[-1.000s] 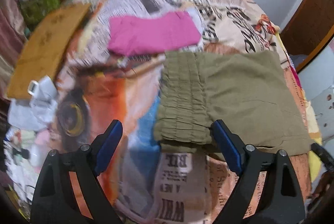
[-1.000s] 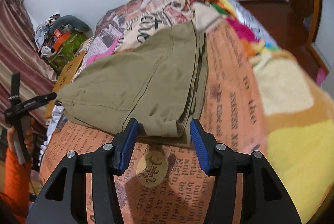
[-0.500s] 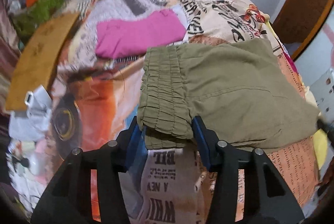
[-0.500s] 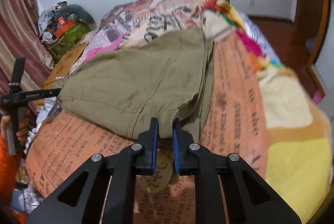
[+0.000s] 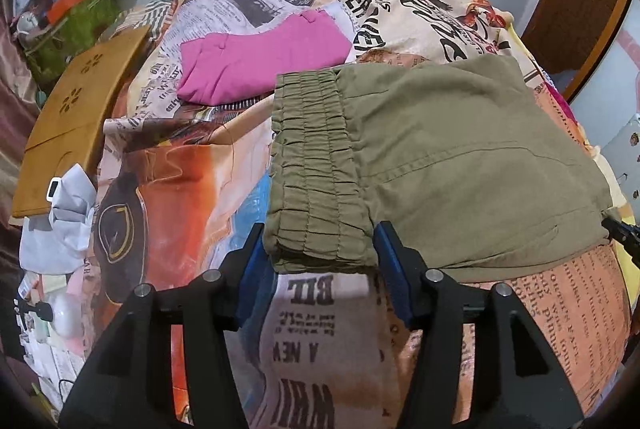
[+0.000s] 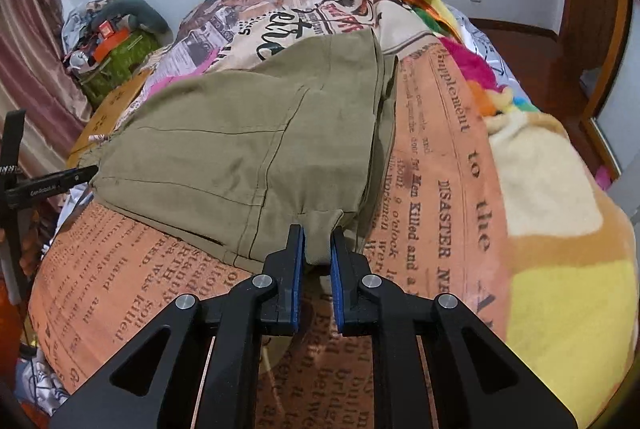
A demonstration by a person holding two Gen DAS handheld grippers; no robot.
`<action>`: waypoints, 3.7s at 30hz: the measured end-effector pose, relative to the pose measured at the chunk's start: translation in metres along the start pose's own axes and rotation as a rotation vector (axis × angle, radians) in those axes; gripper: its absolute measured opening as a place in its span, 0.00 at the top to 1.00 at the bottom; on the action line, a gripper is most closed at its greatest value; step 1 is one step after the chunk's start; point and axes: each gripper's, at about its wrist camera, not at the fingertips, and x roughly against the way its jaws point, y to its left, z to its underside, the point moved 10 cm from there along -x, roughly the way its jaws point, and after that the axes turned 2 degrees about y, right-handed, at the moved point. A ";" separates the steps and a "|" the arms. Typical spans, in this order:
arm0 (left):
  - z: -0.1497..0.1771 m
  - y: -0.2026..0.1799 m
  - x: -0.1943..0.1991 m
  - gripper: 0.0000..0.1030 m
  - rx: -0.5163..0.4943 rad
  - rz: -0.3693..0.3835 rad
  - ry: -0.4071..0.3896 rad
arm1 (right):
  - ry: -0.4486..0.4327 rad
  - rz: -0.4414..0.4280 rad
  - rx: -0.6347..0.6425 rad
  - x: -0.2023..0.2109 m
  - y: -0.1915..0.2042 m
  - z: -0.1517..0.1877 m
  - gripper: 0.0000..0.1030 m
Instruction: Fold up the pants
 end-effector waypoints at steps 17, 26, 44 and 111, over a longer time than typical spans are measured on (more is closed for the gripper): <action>-0.036 0.009 0.064 0.18 -0.020 -0.127 -0.148 | -0.110 0.054 0.061 0.055 0.017 -0.041 0.45; -0.058 -0.030 0.070 0.07 -0.058 -0.037 -0.171 | -0.127 -0.064 0.158 0.042 0.084 -0.063 0.33; -0.025 -0.076 -0.018 0.01 -0.175 -0.005 0.018 | 0.163 -0.232 0.149 -0.043 0.115 -0.025 0.25; -0.132 0.033 -0.075 0.01 0.026 -0.156 0.056 | -0.013 -0.016 0.006 -0.091 -0.057 -0.188 0.25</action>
